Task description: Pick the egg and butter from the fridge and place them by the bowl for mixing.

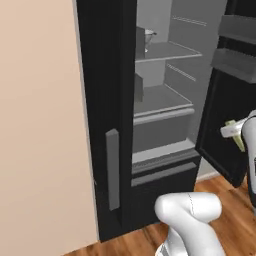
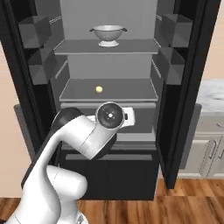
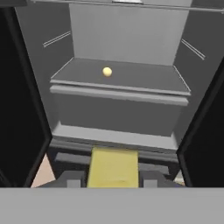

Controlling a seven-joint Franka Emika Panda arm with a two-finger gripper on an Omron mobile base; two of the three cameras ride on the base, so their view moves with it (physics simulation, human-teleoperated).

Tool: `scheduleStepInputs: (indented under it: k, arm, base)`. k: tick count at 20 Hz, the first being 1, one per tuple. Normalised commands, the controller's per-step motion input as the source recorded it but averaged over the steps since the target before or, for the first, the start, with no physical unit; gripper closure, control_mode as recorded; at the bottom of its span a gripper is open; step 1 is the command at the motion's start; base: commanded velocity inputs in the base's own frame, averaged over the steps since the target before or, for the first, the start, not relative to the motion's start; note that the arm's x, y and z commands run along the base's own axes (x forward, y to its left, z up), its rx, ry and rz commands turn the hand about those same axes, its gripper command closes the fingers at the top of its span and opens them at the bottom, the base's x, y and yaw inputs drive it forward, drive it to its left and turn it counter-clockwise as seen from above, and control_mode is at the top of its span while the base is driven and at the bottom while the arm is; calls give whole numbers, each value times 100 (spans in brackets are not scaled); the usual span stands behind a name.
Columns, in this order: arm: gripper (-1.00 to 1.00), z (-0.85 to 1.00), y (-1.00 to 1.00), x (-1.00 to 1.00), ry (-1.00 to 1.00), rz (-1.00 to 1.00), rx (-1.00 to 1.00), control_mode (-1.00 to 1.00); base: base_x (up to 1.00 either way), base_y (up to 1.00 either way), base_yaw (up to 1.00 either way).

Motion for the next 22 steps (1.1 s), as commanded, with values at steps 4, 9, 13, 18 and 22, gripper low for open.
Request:
scheduleStepInputs:
  k: [4, 9, 13, 18, 22]
  arm:
    - [100, 0, 0, 0, 0, 0, 0, 100]
    - [100, 0, 0, 0, 0, 0, 0, 100]
    - [100, 0, 0, 0, 0, 0, 0, 100]
    - [100, 0, 0, 0, 0, 0, 0, 100]
    - [100, 0, 0, 0, 0, 0, 0, 100]
  base:
    - [-63, 73, -79]
    - [-74, 40, -85]
    - [-72, 0, -87]
    - [-58, 0, -84]
    - [-26, 1, -77]
